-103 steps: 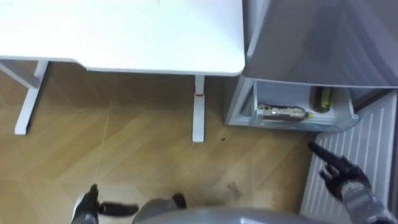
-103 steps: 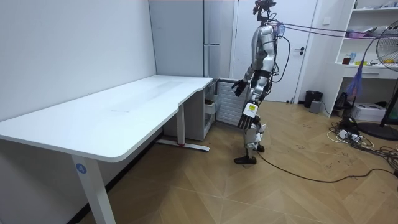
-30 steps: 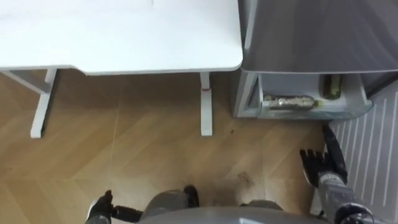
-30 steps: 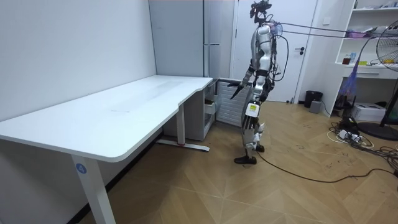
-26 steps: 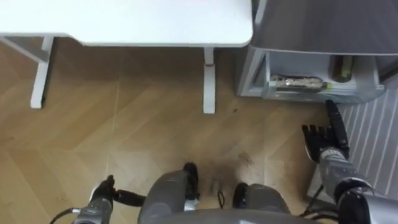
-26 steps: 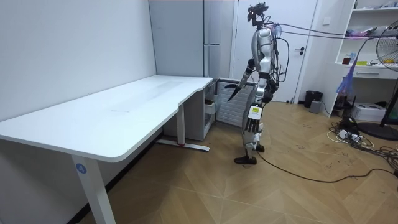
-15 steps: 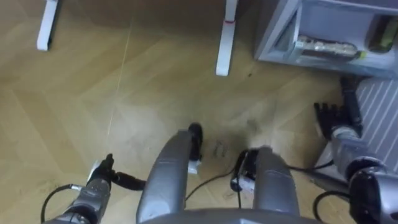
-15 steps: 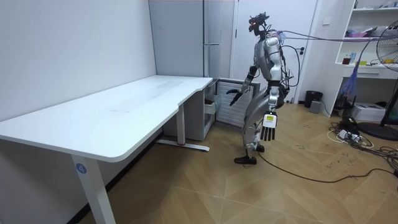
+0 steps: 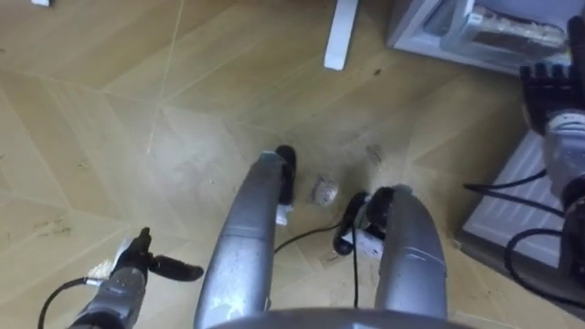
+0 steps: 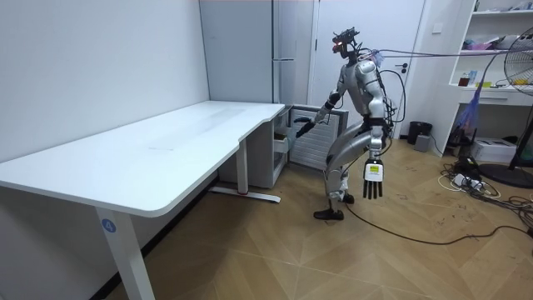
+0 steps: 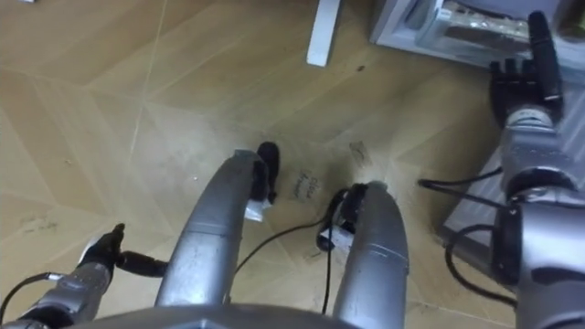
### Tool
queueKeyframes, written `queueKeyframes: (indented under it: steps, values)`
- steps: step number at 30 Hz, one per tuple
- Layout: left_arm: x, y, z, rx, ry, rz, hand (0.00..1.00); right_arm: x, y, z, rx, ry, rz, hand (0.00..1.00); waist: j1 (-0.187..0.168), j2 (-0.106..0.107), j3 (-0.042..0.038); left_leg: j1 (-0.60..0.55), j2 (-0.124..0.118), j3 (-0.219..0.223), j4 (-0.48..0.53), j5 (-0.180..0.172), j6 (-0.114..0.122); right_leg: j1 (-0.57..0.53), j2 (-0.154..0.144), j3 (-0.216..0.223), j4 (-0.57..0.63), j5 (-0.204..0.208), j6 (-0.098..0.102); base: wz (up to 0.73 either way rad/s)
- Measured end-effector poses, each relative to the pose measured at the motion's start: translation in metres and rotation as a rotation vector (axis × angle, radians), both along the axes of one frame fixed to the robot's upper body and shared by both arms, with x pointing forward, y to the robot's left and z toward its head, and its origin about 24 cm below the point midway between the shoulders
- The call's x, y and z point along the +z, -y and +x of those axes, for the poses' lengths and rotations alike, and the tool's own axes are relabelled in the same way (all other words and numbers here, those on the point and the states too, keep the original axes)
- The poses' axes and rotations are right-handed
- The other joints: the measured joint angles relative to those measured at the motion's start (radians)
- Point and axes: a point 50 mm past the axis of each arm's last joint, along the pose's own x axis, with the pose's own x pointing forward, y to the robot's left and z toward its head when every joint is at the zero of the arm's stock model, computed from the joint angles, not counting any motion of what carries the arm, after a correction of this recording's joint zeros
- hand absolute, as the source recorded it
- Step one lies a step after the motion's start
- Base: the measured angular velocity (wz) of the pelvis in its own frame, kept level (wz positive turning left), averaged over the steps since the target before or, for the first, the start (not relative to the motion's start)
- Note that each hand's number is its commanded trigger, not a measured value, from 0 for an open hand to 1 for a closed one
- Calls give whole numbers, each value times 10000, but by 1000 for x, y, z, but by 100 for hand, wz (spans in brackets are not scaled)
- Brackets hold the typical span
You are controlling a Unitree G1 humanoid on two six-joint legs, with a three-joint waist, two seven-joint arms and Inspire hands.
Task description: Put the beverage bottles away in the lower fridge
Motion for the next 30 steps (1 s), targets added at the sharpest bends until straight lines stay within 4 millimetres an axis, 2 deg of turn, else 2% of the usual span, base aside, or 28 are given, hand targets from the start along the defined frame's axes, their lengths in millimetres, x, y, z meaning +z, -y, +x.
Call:
queueKeyframes:
  steps: [1,2,7,8,10,11,14,16,18,21,25,28,30]
  values:
    - [0,-1,0,21,-5,32,0,2,0,1,-25,35,16,0,8,-50,-2,-26,-9,25,18,0,-1,-31,-38,-1,54,-24,-4,17]
    - [2,-5,-2,23,-14,127,0,1,0,0,-71,-117,80,0,10,-187,7,-70,-23,52,69,0,0,-73,-125,-10,149,-77,-55,10]
    - [2,-7,-8,305,131,-32,0,5,1,3,-84,-183,75,0,-3,-411,-9,-542,-33,-34,413,-38,52,-453,-201,-25,441,-153,-31,4]
    - [2,-8,-9,332,91,-38,0,7,1,4,-87,-189,55,0,-53,-474,-13,-621,-167,-35,426,-37,51,-566,-304,-9,571,-185,-28,12]
    - [3,-10,-10,325,137,3,0,10,7,3,-210,-293,-20,0,-27,-487,-11,-733,-224,-20,433,-34,45,-669,-373,-14,653,-204,-7,17]
    - [3,-12,-11,326,125,59,0,13,10,3,-270,-326,-86,0,-16,-497,-13,-774,-336,-50,367,-31,41,-728,-472,-24,672,-205,-5,16]
    - [3,-19,-21,383,-116,194,0,16,16,1,-458,-608,-298,0,150,-510,-8,-744,-359,-89,257,-12,10,-742,-619,-3,670,-205,-4,9]
    - [4,-23,-25,417,-236,288,0,17,18,1,-614,-682,-301,0,229,-521,-4,-733,-370,-93,218,19,-41,-729,-639,-20,669,-204,-4,10]
    - [4,-25,-30,495,-351,334,0,19,18,1,-796,-736,-229,0,256,-541,8,-742,-522,-242,133,65,-116,-708,-668,-104,676,-205,-5,15]
    - [3,-27,-37,767,-459,257,0,21,17,3,-844,-872,-143,0,318,-612,44,-745,-506,-316,69,148,-253,-718,-648,-141,660,-219,-41,5]
    - [4,-32,-45,1147,-563,278,0,27,15,7,-941,-1064,-145,0,441,-641,52,-744,-510,-434,-6,215,-362,-730,-646,-241,657,-247,-122,0]
    - [7,-39,-44,1262,-469,443,0,30,15,8,-1210,-1316,-226,0,556,-685,57,-744,-522,-521,-240,345,-576,-742,-668,-377,615,-287,-263,17]
    - [9,-44,-45,1381,-417,563,0,30,16,8,-1306,-1436,-198,0,558,-754,57,-749,-503,-523,-358,449,-749,-717,-804,-591,624,-273,-398,20]
